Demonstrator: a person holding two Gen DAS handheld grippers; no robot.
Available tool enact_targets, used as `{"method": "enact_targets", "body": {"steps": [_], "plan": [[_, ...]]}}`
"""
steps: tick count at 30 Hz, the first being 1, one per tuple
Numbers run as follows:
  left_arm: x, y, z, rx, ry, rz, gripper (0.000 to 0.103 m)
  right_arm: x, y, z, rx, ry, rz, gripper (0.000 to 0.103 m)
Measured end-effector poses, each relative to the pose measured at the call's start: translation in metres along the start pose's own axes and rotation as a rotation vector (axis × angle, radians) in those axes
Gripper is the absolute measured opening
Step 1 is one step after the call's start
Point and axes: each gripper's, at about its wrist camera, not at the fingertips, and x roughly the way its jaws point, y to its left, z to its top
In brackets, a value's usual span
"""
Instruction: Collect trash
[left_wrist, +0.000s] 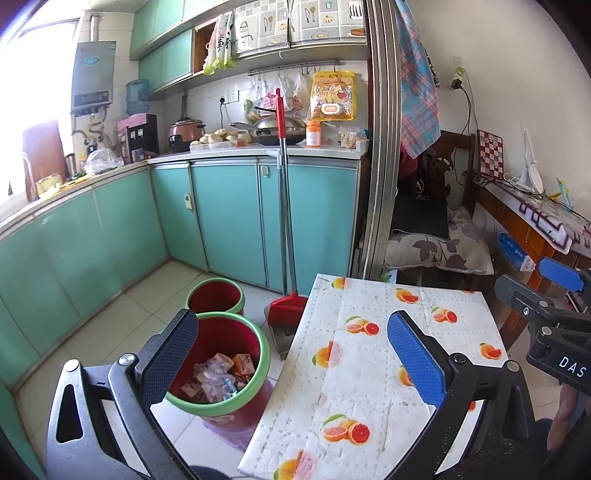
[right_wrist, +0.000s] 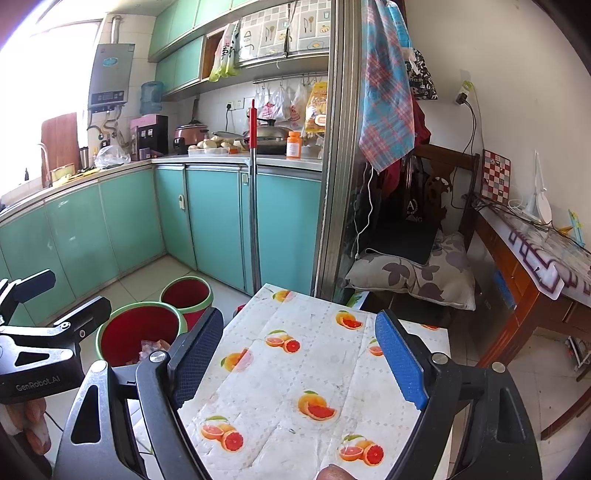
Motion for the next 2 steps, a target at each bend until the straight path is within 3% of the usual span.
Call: {"method": "enact_targets", "body": {"steps": [2], "plan": [[0.001,0.0011,-0.0007,-0.008,-0.003,0.015,0.103,-0.0006,0.0001,0.0003,-0.001,-0.001,-0.002,0.084]]}}
